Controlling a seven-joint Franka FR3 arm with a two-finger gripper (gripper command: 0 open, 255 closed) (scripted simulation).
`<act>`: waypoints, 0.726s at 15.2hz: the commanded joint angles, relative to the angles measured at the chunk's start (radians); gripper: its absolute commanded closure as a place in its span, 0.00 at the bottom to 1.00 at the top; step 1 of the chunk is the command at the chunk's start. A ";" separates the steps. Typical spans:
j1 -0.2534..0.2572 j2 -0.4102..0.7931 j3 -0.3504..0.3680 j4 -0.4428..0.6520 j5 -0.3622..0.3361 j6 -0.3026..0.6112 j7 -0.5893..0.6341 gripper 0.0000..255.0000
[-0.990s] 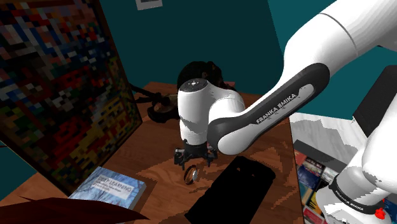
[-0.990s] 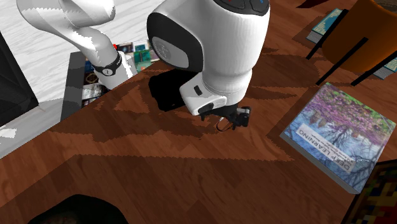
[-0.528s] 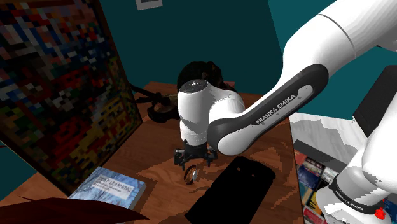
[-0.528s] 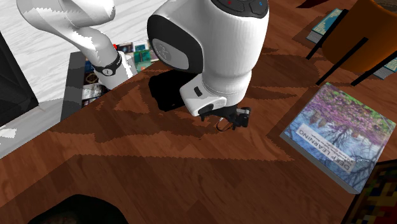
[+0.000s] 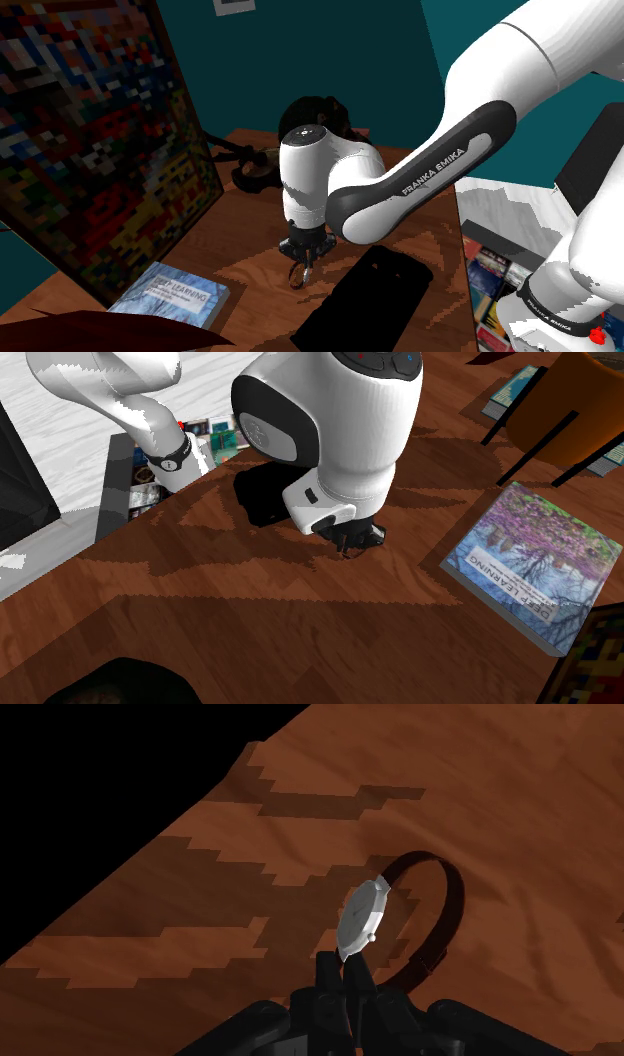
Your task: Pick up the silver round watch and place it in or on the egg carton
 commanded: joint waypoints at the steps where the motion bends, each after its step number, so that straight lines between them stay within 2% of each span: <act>1: 0.000 0.000 0.000 0.000 0.000 0.000 0.000 1.00; 11: -0.016 -0.088 0.012 0.049 0.084 -0.112 -0.058 1.00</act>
